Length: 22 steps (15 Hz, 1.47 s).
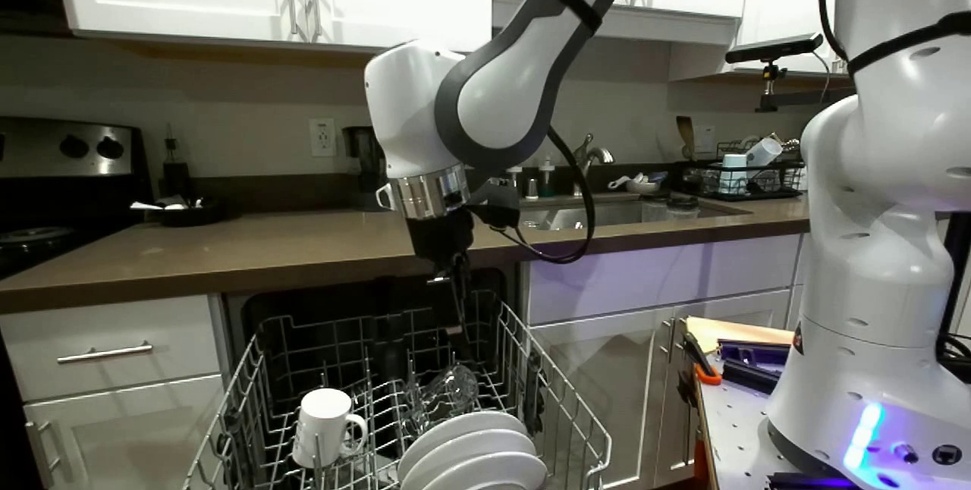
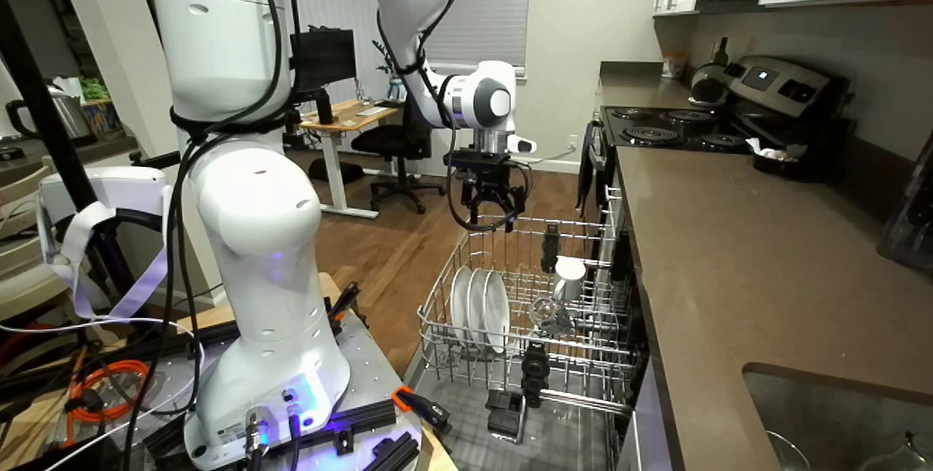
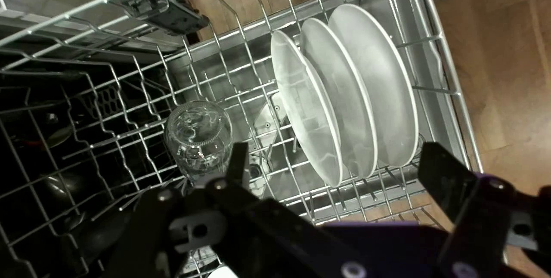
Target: Remove one plate from the dishwasher and put it on the right side of the countertop
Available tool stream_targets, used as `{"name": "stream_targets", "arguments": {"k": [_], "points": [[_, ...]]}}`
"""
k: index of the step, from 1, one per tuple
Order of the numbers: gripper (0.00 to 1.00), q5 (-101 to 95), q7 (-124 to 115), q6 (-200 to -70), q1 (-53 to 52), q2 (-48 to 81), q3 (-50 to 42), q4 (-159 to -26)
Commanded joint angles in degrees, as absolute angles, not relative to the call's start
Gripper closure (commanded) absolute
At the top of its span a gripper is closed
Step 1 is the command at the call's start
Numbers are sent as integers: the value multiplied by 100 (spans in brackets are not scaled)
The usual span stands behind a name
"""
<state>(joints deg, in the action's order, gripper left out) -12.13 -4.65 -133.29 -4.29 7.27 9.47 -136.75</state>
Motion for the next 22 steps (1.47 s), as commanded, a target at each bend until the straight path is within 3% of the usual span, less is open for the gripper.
{"name": "stream_targets", "arguments": {"k": [1, 16, 22], "points": [[0, -1184, -442, -13317, -560, 750, 818, -13643], [0, -1601, 186, -14874, -671, 1904, 524, -13570], [0, -1470, 1176, -14904, -473, 2618, 489, -13203]]}}
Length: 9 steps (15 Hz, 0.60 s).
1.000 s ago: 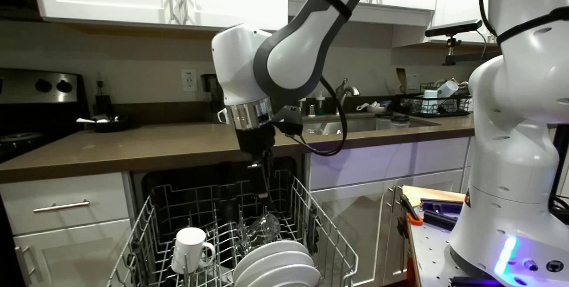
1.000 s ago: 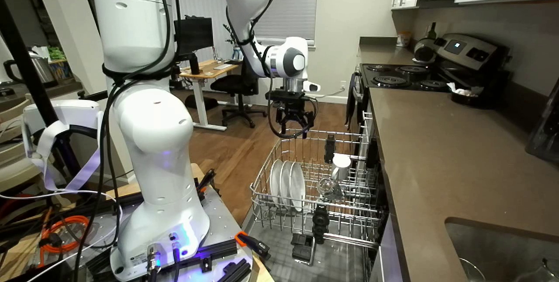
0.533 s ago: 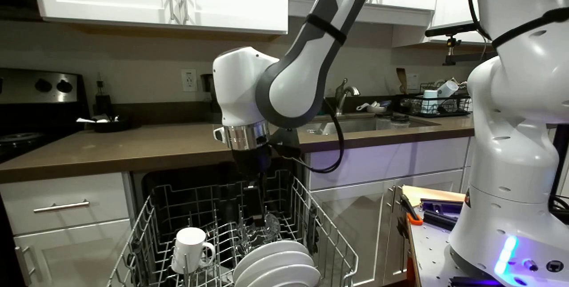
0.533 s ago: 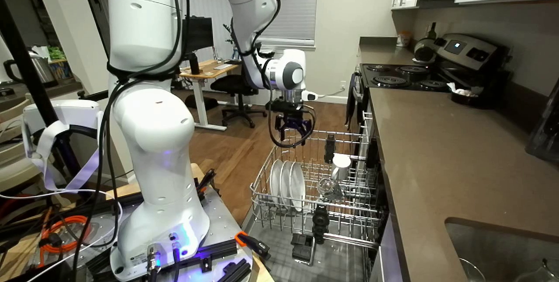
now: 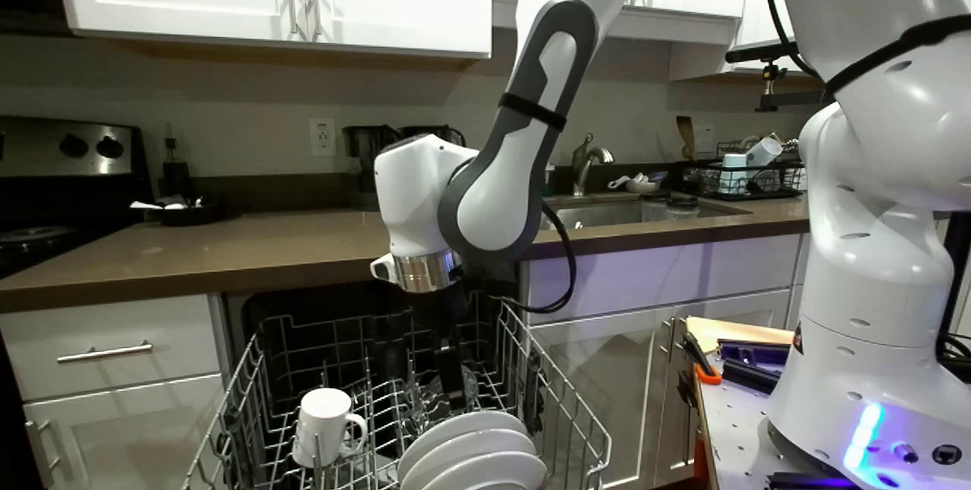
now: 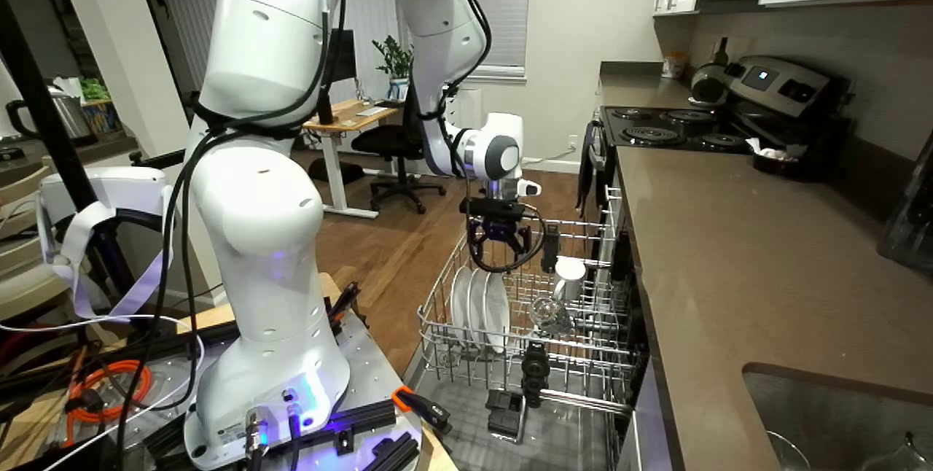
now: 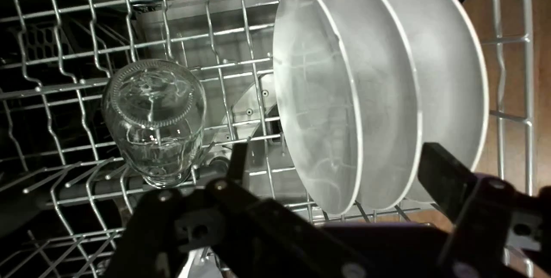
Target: Remove one plate from the dishwasher and put it on the right side of the countertop
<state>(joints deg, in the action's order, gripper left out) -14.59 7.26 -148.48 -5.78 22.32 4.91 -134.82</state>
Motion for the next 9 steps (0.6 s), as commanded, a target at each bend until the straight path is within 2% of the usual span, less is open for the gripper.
{"name": "stream_targets", "arguments": {"k": [1, 9], "points": [[0, -1428, 1299, -14890, -432, 2721, 511, -13125], [1, -1184, 1866, -14739, -159, 3373, 704, -12587]]}}
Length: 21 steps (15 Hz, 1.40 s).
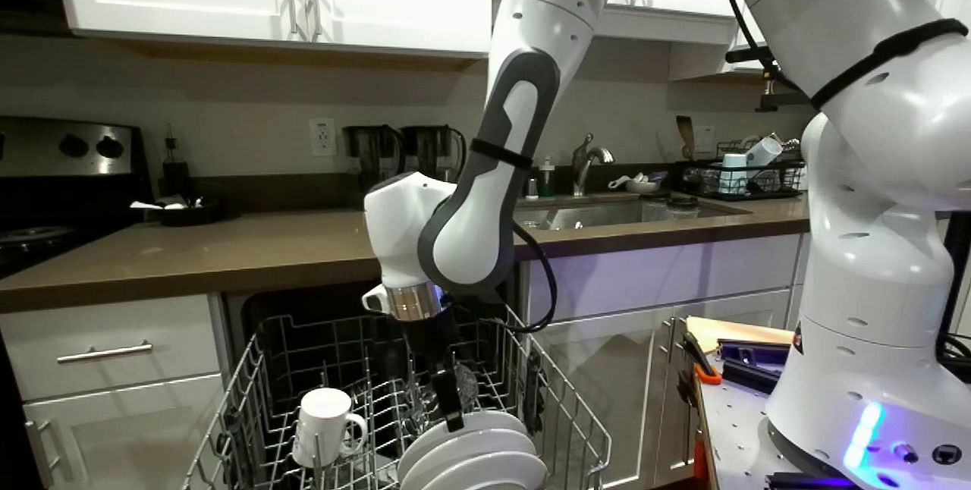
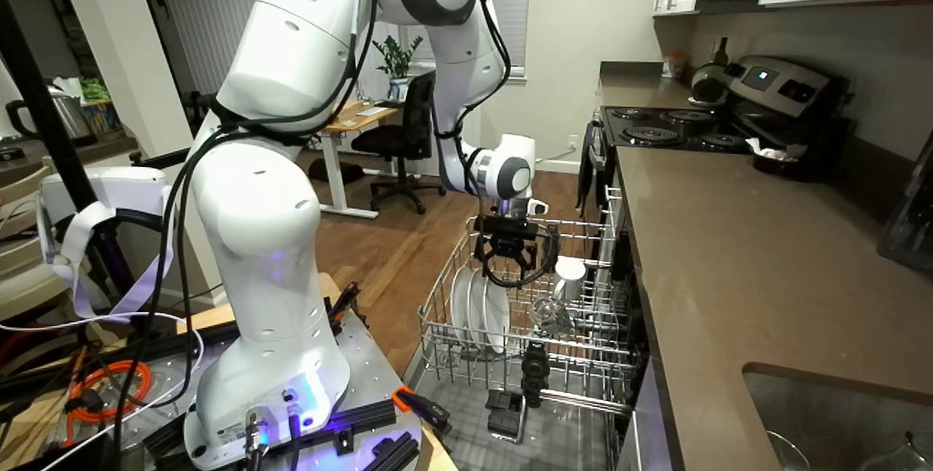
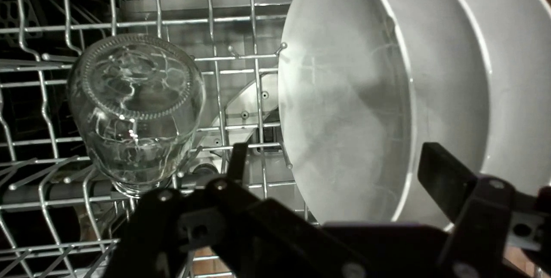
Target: Remove one plate from the dishwasher and put it on the right side of the countertop
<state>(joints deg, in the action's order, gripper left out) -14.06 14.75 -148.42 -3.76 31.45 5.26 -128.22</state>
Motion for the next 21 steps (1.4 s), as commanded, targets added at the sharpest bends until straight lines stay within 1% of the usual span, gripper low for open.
{"name": "stream_targets", "arguments": {"k": [1, 2, 3, 4, 5, 6, 7, 8, 11, 13, 14, 15, 16, 18, 19, 20, 21], "points": [[4, -1139, 1917, -14705, -122, 3434, 731, -12537], [10, -1041, 1993, -14662, -40, 3499, 803, -12483], [11, -958, 2052, -14627, 21, 3555, 856, -12438], [15, -858, 2125, -14584, 92, 3616, 915, -12389], [15, -767, 2208, -14545, 162, 3668, 972, -12348], [36, -691, 2265, -14477, 213, 3707, 1014, -12303], [40, -618, 2296, -14397, 249, 3745, 1042, -12255], [41, -562, 2327, -14320, 277, 3777, 1061, -12208], [63, -454, 2359, -14118, 311, 3828, 1087, -12090], [74, -427, 2349, -14004, 287, 3830, 1080, -12033], [67, -424, 2340, -13951, 273, 3819, 1077, -12011], [74, -422, 2330, -13907, 261, 3807, 1078, -11992], [67, -427, 2321, -13881, 252, 3798, 1072, -11981], [59, -433, 2311, -13841, 243, 3777, 1065, -11967], [62, -434, 2308, -13832, 240, 3771, 1064, -11959], [58, -434, 2307, -13825, 239, 3769, 1063, -11952], [84, -434, 2310, -13817, 239, 3760, 1064, -11950]]}}
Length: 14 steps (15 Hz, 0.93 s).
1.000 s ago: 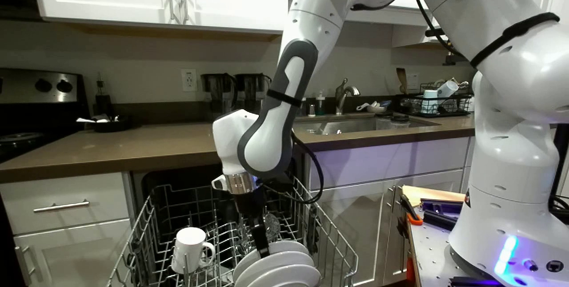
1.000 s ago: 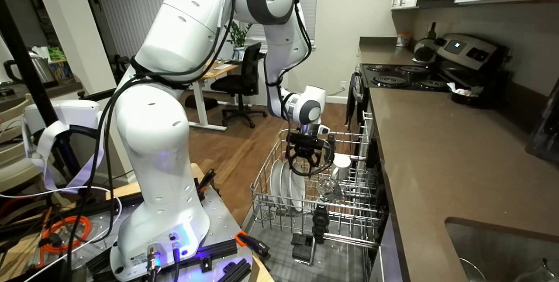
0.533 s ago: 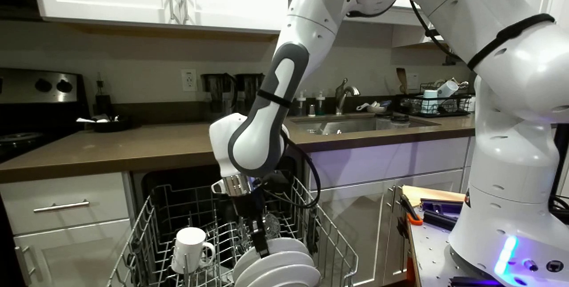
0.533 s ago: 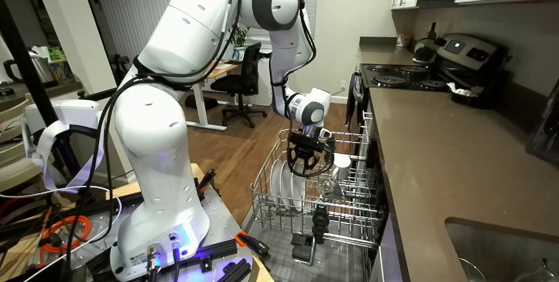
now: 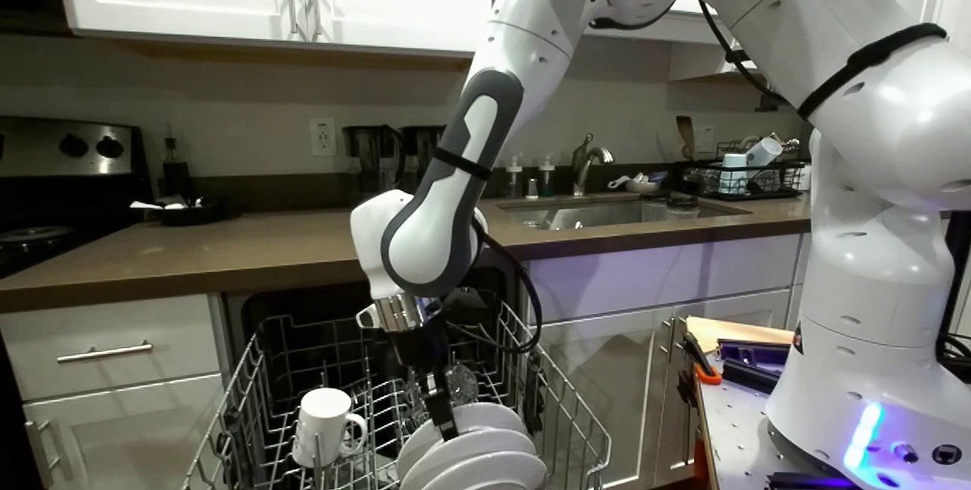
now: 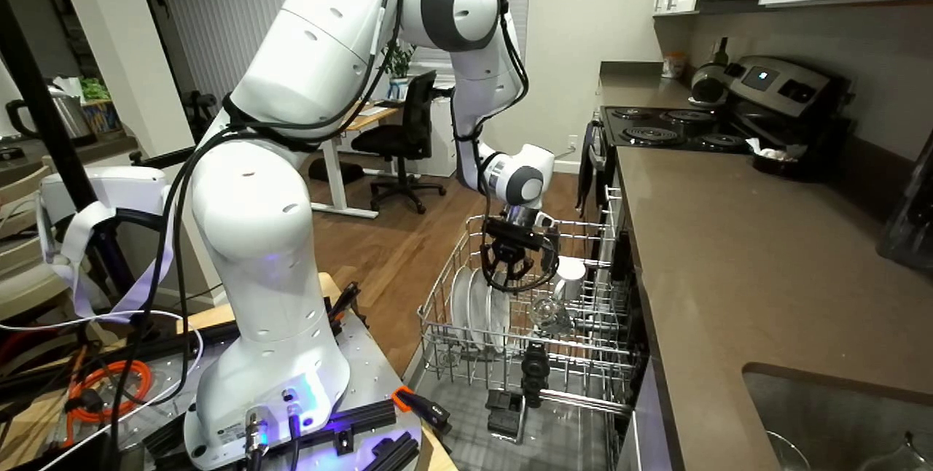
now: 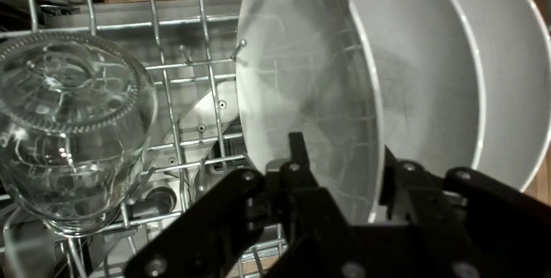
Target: Remove one plate from the dishwasher and put it on the right side of the countertop
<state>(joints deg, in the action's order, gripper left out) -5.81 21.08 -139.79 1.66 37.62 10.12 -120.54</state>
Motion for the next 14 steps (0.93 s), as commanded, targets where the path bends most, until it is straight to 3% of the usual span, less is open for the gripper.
{"name": "stream_targets", "arguments": {"k": [1, 2, 4, 6, 7, 8, 12, 13, 14], "points": [[74, -430, 2308, -13805, 241, 3756, 1064, -11946], [92, -422, 2325, -13796, 251, 3749, 1075, -11941], [97, -402, 2353, -13772, 268, 3737, 1096, -11936], [93, -397, 2339, -13737, 263, 3690, 1096, -11949], [62, -405, 2322, -13742, 254, 3681, 1086, -11957], [61, -406, 2313, -13741, 251, 3675, 1084, -11961], [37, -399, 2296, -13719, 248, 3636, 1085, -11976], [42, -392, 2318, -13713, 258, 3625, 1097, -11983], [57, -388, 2304, -13700, 252, 3614, 1096, -11986]]}}
